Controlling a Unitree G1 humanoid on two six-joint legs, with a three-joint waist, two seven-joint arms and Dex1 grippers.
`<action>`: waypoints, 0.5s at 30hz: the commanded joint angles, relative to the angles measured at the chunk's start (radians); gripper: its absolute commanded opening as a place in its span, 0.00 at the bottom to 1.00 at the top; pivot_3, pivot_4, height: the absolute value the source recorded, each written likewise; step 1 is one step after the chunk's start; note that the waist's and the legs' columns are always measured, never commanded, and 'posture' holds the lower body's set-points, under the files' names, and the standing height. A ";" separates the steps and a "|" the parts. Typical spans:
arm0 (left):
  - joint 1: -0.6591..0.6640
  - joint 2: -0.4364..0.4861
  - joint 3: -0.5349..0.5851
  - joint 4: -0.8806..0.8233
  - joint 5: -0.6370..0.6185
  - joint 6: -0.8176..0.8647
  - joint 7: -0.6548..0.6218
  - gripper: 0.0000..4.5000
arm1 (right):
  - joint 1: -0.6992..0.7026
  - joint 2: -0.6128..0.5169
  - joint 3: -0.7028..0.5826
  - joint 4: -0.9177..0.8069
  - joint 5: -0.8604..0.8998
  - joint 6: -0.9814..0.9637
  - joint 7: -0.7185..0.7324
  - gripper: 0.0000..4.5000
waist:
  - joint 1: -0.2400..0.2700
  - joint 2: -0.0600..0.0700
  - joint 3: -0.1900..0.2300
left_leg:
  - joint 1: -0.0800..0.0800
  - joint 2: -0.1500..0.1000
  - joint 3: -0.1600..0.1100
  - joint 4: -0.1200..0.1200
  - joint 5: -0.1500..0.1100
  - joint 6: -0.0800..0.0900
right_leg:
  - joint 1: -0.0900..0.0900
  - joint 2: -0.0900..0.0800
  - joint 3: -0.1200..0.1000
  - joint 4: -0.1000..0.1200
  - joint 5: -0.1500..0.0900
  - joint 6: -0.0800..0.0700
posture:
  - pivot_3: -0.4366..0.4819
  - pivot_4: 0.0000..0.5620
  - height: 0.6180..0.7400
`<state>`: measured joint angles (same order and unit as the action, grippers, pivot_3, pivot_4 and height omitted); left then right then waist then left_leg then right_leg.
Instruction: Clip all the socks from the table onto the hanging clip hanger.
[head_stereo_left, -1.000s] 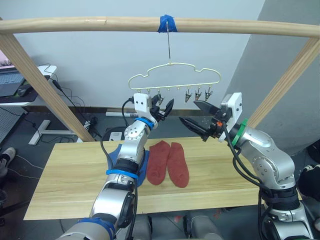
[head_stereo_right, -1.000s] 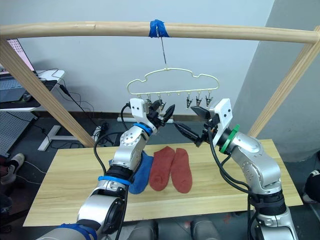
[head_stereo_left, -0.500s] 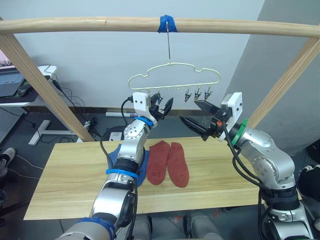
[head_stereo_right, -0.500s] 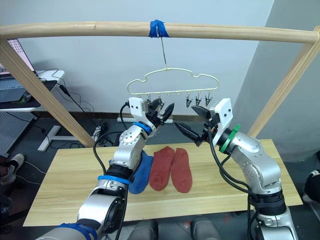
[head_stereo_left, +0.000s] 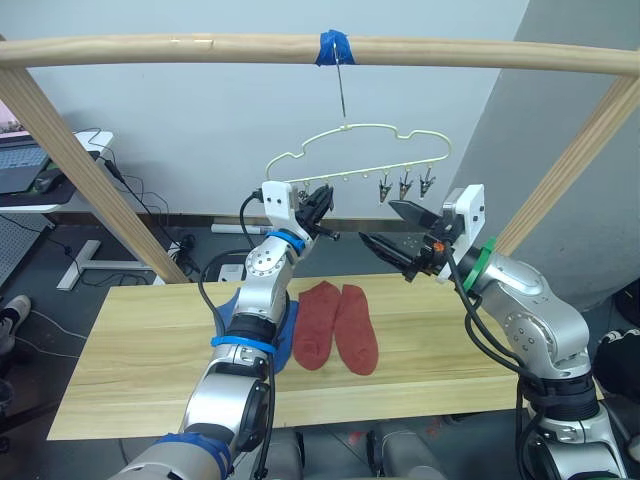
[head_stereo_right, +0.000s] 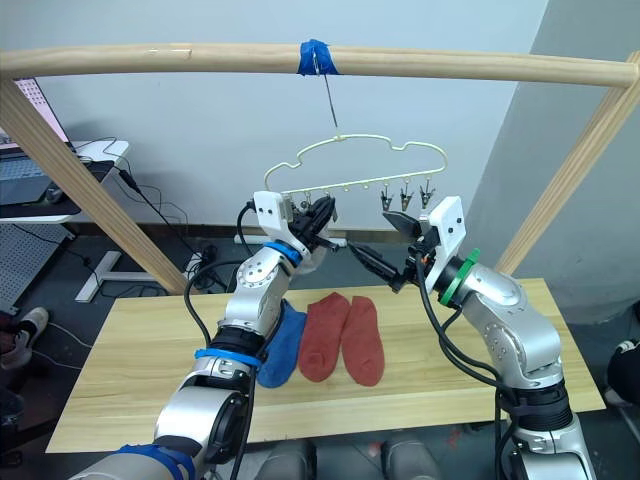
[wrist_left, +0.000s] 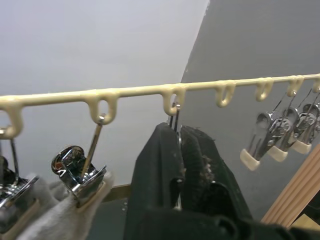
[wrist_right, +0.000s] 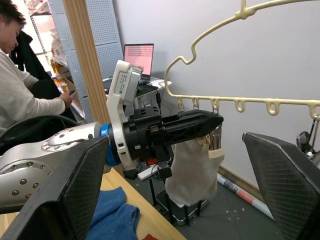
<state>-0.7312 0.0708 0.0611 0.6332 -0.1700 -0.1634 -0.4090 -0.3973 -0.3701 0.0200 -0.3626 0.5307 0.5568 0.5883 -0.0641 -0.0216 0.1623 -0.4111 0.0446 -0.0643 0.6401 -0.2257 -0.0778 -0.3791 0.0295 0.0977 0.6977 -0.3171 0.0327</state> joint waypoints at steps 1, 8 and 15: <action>-0.032 -0.005 0.007 -0.015 -0.012 -0.012 -0.007 0.00 | -0.007 0.004 -0.011 -0.039 0.010 -0.019 0.002 1.00 | 0.000 0.000 0.000 | 0.000 0.000 0.000 0.000 0.000 0.000 | 0.000 0.000 0.000 0.000 0.000 0.000 | 0.39 0.23 1.00; 0.001 0.052 0.037 -0.168 -0.105 0.234 -0.047 0.00 | 0.051 0.028 0.171 0.215 -0.215 -0.002 -0.093 1.00 | -0.005 0.000 0.000 | 0.000 0.000 0.000 0.000 0.000 0.000 | 0.000 0.001 0.000 0.000 0.000 0.000 | 0.42 0.23 1.00; 0.046 0.151 0.071 -0.374 -0.263 0.592 -0.131 0.00 | -0.017 0.115 0.306 0.610 -0.390 -0.151 -0.070 1.00 | -0.019 0.000 0.000 | 0.000 0.001 -0.001 0.001 0.000 0.000 | 0.000 0.001 0.000 0.002 0.000 0.000 | 0.44 0.24 1.00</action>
<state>-0.6864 0.2069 0.1228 0.3369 -0.3917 0.3687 -0.5167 -0.3865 -0.2715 0.3035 0.1951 0.1771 0.4644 0.5074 -0.0835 -0.0217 0.1622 -0.4109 0.0453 -0.0655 0.6416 -0.2257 -0.0779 -0.3792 0.0301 0.0972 0.6997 -0.3170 0.0327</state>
